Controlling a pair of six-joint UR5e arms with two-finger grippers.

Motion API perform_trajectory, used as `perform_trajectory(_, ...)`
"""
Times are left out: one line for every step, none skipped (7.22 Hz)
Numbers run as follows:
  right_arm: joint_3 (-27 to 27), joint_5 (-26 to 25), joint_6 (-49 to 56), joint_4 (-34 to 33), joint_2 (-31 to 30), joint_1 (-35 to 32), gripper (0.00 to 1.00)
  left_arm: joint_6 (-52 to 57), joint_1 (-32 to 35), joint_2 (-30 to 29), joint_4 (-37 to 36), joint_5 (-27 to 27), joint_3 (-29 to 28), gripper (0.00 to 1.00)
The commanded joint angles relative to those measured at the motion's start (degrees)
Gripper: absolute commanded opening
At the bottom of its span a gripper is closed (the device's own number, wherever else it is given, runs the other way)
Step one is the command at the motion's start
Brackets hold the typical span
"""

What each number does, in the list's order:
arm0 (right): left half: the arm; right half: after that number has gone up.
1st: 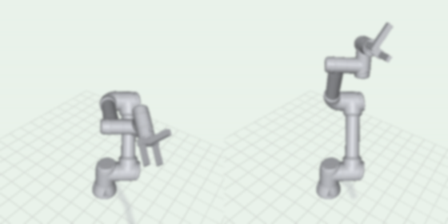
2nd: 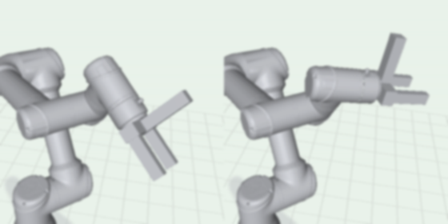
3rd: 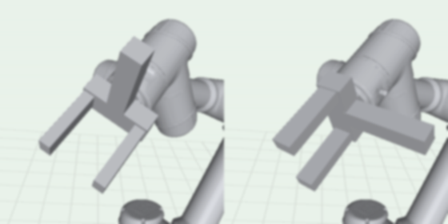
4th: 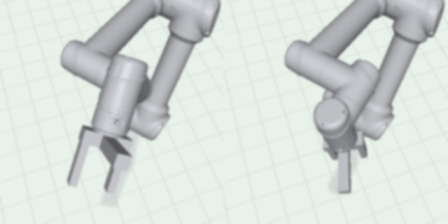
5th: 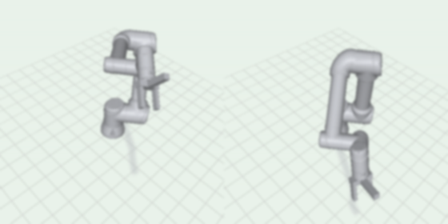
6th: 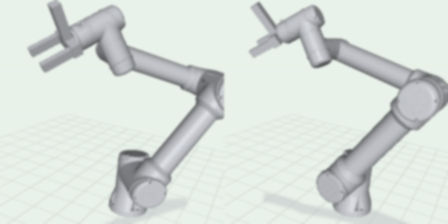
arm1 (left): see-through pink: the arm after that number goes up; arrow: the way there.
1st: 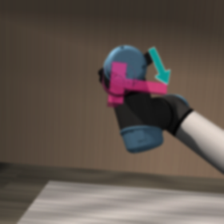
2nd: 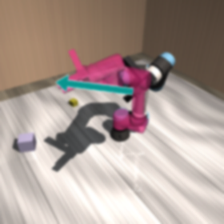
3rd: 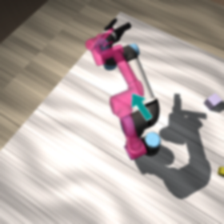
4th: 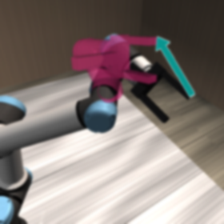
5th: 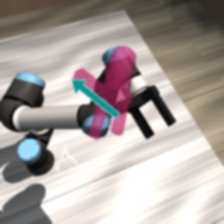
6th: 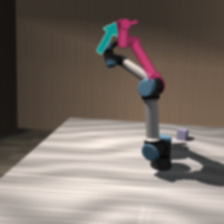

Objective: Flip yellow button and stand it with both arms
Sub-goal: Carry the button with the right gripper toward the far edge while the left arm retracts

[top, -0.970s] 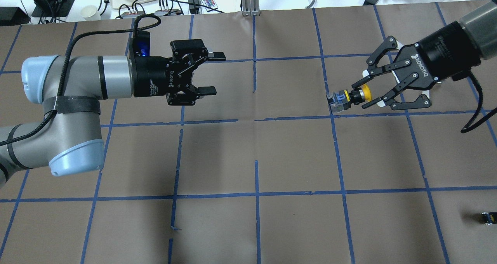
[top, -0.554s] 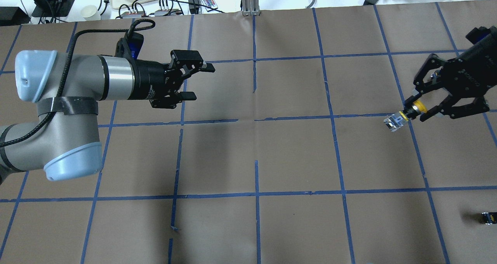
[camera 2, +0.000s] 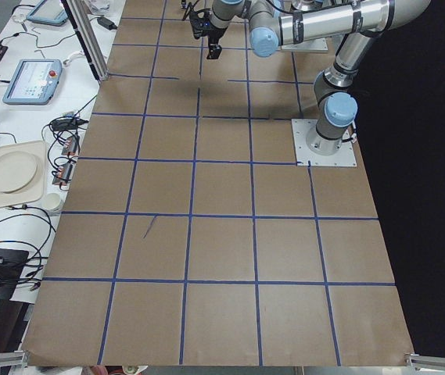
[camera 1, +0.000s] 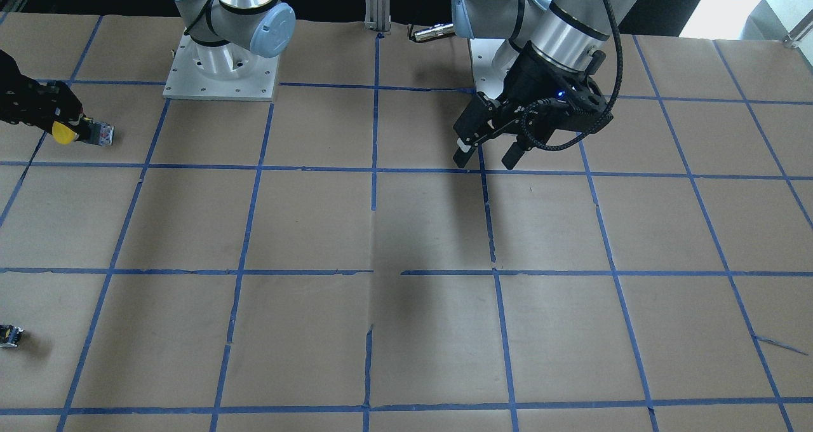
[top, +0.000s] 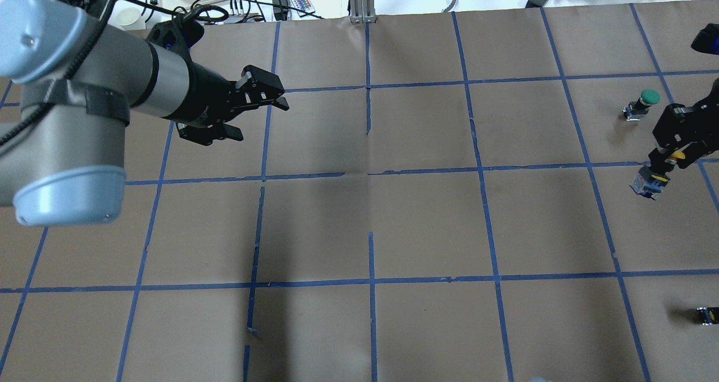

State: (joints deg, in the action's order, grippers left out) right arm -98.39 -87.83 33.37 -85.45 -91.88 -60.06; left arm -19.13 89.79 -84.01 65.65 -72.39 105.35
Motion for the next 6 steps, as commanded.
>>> perform_trajectory(-0.8,-1.2,15.5,-5.9,1.7,0.1,0.04,7.2,1.4,-0.3,18.5,-9.9,-11.7,0.99)
perform_trajectory(-1.5,-1.3,25.0,-10.0,3.0,1.7,0.05,13.0,0.7,-0.4,23.8,-15.7,-13.9,0.99)
perform_trajectory(-2.1,-0.4,32.5,-11.4,4.6,4.6,0.05,20.2,0.6,-0.9,24.9,-17.8,-14.6,0.99)
perform_trajectory(-2.2,-0.3,37.9,-13.8,6.0,6.0,0.05,24.5,1.1,-2.6,25.7,-17.9,-15.3,1.00)
perform_trajectory(-2.3,-0.2,46.2,-16.7,8.4,6.8,0.06,25.5,1.4,-3.6,26.8,-17.3,-14.4,1.00)
perform_trajectory(-2.7,0.5,52.3,-20.2,10.3,9.1,0.06,26.1,1.0,-4.7,26.0,-17.1,-15.3,1.00)
